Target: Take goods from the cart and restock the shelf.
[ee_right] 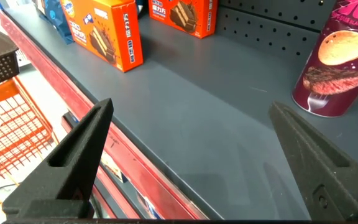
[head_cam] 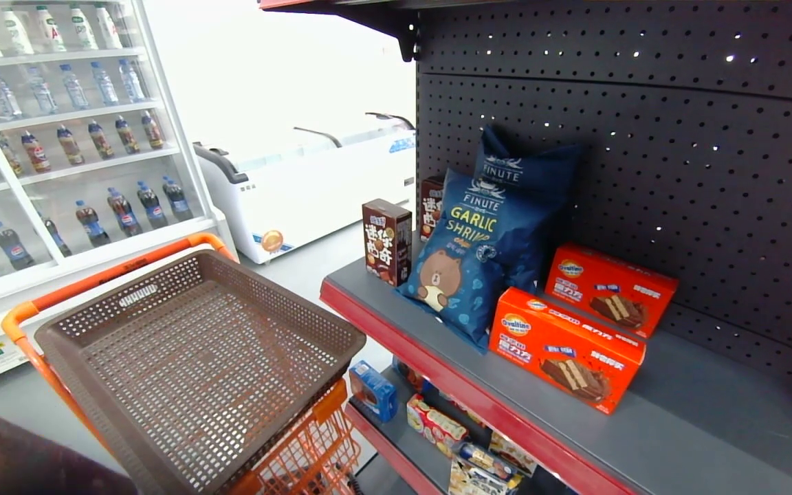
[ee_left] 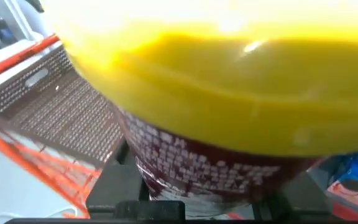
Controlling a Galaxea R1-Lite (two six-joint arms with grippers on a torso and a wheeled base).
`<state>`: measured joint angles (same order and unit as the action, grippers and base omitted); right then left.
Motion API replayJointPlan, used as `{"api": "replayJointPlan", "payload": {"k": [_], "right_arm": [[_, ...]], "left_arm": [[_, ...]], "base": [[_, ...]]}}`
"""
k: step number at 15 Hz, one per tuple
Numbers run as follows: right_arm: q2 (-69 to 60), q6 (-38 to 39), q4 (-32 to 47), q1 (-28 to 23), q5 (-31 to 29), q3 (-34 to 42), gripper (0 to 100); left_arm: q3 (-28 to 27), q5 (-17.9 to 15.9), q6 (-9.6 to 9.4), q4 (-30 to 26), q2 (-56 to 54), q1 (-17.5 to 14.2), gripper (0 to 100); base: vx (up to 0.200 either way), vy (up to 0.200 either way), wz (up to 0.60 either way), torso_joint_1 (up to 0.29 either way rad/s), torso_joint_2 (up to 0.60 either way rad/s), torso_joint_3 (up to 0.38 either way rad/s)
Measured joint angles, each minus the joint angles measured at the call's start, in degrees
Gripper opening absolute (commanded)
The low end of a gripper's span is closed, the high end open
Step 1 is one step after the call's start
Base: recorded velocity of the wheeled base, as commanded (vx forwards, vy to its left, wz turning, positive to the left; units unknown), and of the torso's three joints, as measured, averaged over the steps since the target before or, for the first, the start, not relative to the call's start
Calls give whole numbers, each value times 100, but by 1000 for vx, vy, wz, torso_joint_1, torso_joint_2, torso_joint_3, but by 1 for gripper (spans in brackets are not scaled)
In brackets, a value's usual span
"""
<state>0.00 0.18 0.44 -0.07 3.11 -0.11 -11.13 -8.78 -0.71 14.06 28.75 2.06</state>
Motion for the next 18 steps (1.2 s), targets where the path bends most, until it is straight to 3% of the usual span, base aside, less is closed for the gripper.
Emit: {"api": "replayJointPlan", "payload": {"k": [3, 5, 18], "right_arm": [[0, 0, 0, -4, -2, 1, 100], [0, 0, 5, -2, 1, 1, 100], [0, 0, 0, 0, -5, 1, 100]], "left_arm": [[-206, 76, -5, -1133, -885, -5, 0], [-347, 87, -5, -1396, -1250, -6, 0], [-424, 99, 39, -1441, -1621, -5, 0]], "base": [[0, 0, -200, -1, 1, 2], [0, 0, -600, -2, 5, 7], [0, 0, -600, 2, 1, 2]]}}
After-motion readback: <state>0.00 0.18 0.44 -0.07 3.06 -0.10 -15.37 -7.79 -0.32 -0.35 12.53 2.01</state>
